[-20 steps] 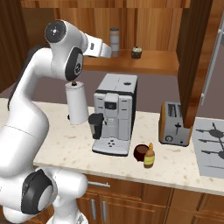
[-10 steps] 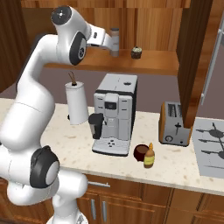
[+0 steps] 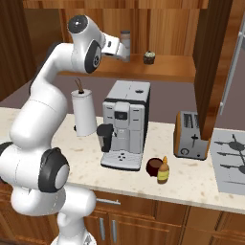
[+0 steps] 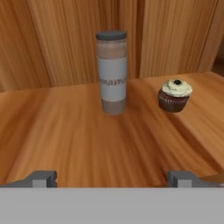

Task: Pick the cinnamon and honey bottle from the cabinet and place them next to the mug.

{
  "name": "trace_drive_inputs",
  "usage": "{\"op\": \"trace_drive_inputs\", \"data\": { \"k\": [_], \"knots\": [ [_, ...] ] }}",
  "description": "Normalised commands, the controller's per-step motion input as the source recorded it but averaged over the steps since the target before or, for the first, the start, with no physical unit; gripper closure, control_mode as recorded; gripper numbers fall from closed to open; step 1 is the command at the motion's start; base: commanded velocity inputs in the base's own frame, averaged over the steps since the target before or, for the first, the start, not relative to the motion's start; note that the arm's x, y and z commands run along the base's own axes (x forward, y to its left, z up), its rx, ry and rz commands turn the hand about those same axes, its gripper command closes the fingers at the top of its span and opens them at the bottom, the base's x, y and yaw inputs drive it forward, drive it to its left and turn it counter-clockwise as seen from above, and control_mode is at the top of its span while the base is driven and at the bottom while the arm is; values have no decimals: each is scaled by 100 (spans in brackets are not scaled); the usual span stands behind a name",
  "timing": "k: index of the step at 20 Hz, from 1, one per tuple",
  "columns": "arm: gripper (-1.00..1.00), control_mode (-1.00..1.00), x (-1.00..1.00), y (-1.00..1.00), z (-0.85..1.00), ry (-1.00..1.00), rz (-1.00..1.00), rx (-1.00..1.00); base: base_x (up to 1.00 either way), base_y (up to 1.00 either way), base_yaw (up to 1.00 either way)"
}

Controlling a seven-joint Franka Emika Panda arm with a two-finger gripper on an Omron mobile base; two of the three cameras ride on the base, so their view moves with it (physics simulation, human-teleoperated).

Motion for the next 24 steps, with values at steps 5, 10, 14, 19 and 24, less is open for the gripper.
{"op": "trace_drive_inputs", "data": {
  "k": [5,10,14,19,24],
  "knots": [
    [-100,-100,37,0,0,1,0,0,0,0,0],
    [-100,-100,26,0,0,0,0,0,0,0,0],
    [-100,-100,16,-7,0,0,0,0,0,0,0],
    [-100,-100,10,-27,0,0,1,2,0,0,0],
    [-100,-100,8,-17,0,0,2,2,0,0,0]
  ]
}}
